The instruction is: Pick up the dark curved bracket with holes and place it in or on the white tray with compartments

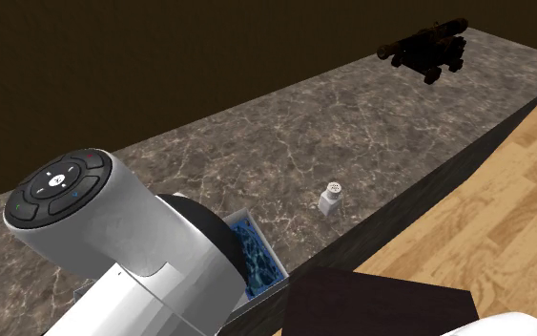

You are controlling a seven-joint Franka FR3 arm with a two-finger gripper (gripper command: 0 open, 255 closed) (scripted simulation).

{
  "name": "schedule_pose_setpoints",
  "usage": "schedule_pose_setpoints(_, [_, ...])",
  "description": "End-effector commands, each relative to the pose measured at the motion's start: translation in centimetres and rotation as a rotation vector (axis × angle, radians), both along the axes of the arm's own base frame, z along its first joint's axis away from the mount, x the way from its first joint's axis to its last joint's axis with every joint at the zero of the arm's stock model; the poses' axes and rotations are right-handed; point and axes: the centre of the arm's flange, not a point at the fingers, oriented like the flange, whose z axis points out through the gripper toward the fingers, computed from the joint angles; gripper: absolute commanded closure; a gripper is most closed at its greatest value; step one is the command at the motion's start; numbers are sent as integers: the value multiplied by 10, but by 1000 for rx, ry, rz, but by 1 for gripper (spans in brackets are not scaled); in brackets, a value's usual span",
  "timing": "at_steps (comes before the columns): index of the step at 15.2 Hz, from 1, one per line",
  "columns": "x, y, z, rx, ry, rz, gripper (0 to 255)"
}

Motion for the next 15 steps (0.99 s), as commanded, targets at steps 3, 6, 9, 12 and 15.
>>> schedule_pose_setpoints(3, [0, -1, -2, -1, 0, -1, 255])
schedule_pose_setpoints(6, [0, -1, -2, -1, 0, -1, 255])
schedule_pose_setpoints(9, [0, -1, -2, -1, 0, -1, 0])
schedule_pose_setpoints(12, [0, -1, -2, -1, 0, -1, 0])
schedule_pose_setpoints(15, [-3, -3, 37, -1, 0, -1, 0])
